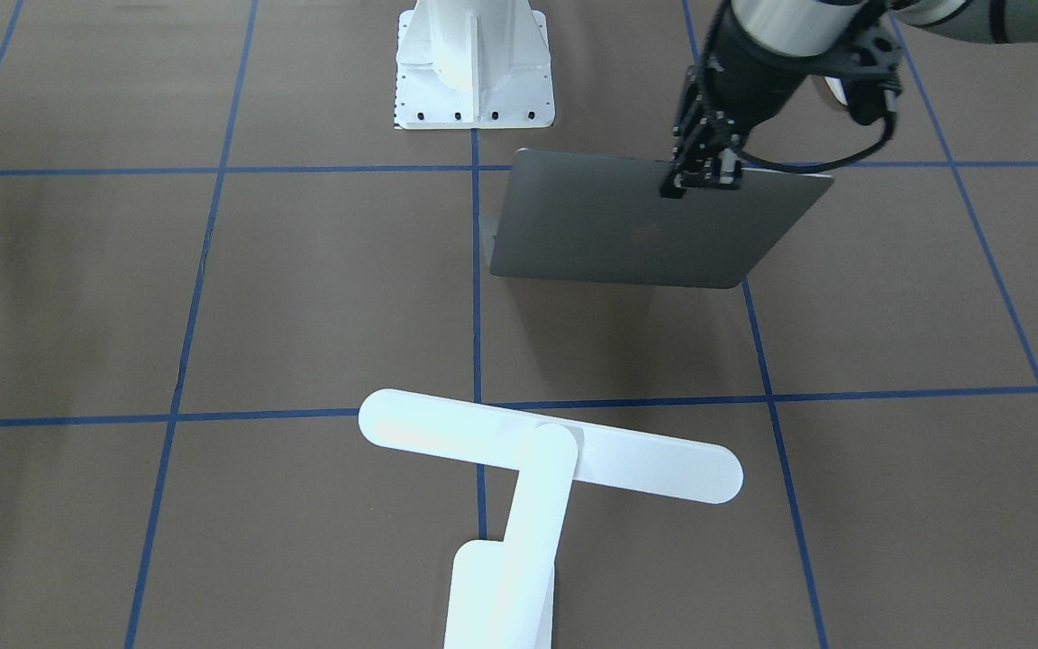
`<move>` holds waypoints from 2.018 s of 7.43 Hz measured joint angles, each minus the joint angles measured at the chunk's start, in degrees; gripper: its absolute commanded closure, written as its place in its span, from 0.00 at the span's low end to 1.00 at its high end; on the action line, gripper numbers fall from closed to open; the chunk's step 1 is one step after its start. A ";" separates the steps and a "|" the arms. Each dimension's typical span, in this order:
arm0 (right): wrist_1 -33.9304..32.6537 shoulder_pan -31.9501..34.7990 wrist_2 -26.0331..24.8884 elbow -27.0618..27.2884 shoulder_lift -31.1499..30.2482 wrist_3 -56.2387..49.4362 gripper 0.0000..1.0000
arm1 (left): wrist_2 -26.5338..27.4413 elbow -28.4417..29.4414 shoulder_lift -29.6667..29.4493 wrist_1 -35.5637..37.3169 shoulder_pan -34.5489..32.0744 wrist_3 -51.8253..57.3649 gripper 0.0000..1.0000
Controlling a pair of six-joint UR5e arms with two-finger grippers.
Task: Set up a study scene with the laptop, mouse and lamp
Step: 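Lower the silver laptop onto the table in front of the lamp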
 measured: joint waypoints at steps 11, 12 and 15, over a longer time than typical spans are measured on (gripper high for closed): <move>0.00 0.04 -0.16 -1.10 -0.12 0.01 0.01 | 7.77 33.04 -15.01 -16.82 4.90 0.47 1.00; 0.00 0.04 -0.16 -1.29 -0.14 0.01 0.01 | 8.12 34.66 -15.09 -18.55 4.65 0.24 1.00; 0.00 0.04 -0.17 -1.48 -0.29 0.01 0.01 | 8.36 37.70 -15.27 -21.87 3.36 0.01 1.00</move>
